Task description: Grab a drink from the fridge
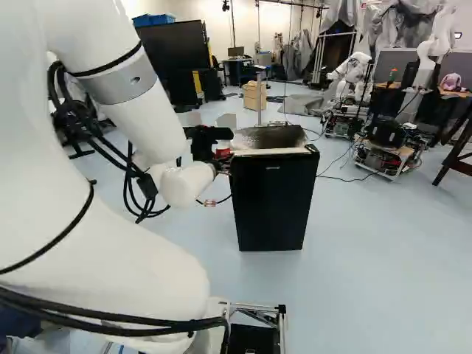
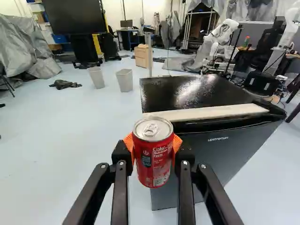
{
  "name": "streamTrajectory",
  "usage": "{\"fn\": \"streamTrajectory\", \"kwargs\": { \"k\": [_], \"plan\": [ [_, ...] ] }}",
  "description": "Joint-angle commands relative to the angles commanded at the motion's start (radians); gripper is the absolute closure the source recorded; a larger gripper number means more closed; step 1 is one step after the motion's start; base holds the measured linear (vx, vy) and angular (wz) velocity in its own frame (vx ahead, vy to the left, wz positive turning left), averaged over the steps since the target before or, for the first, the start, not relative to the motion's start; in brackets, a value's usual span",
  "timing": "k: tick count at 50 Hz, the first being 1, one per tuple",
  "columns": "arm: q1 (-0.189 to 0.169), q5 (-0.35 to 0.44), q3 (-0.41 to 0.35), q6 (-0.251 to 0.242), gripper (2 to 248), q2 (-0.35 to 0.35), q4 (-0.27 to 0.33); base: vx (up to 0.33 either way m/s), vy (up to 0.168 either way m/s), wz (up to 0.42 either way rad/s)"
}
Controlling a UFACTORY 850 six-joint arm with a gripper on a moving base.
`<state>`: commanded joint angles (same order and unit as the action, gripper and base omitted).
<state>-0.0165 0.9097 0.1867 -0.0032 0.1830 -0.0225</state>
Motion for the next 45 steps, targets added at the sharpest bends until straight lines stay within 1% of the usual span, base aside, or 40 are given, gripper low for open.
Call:
{"fn": "streamTrajectory", "kwargs": {
  "k": [22,45],
  "plan": [
    [0.013,-0.029,-0.077,0.003,153,0.075,0.017,0.0,0.0,0.0],
    [0.017,-0.037,-0.099,0.003,153,0.096,0.023,0.0,0.0,0.0]
  ]
}}
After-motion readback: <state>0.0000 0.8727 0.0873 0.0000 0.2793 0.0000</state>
